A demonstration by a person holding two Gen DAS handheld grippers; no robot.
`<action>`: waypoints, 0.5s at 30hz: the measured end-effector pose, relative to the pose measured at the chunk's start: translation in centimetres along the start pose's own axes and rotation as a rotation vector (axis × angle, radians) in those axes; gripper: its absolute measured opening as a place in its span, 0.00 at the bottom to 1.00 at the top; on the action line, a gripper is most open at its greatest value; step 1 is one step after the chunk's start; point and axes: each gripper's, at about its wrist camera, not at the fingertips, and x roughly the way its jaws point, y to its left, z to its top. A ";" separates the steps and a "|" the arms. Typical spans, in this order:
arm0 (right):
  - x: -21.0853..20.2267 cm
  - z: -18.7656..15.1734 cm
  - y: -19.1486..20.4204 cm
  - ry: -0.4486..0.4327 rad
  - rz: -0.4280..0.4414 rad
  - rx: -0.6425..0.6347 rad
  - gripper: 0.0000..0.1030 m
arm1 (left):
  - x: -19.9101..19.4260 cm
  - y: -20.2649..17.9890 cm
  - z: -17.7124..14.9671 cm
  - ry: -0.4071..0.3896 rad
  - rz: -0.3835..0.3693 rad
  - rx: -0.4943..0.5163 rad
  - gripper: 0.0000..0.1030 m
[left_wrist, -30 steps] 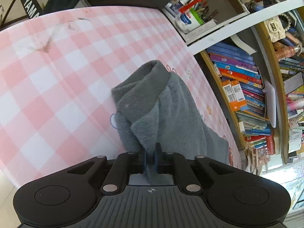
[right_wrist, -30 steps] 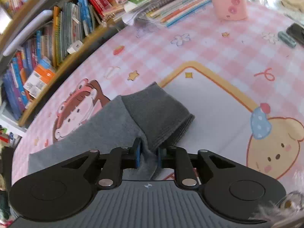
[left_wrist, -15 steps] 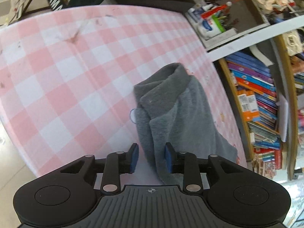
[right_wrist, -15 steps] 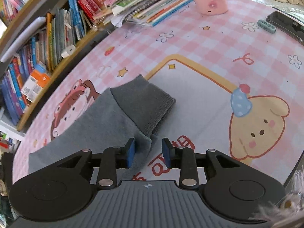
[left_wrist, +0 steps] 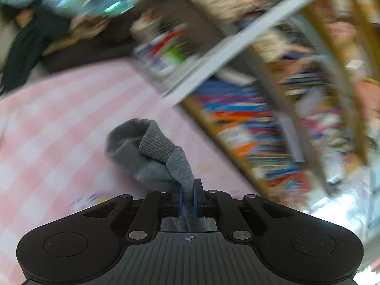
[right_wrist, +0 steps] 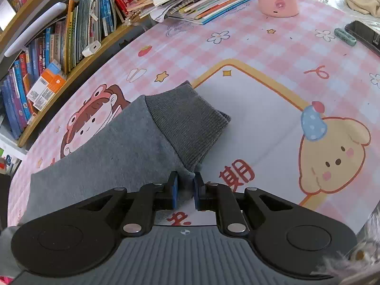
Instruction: Fold clothes
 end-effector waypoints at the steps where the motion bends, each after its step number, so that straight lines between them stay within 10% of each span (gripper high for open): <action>1: 0.0 -0.1 0.1 0.003 0.003 -0.001 0.12 | -0.1 0.6 0.0 0.001 0.020 -0.028 0.07; 7: 0.0 -0.7 0.9 0.006 0.020 -0.020 0.12 | 1.6 7.6 -1.9 0.116 0.275 -0.285 0.07; 15: -2.1 -0.3 2.0 -0.078 0.058 -0.001 0.08 | 1.5 7.6 -1.9 0.118 0.276 -0.251 0.07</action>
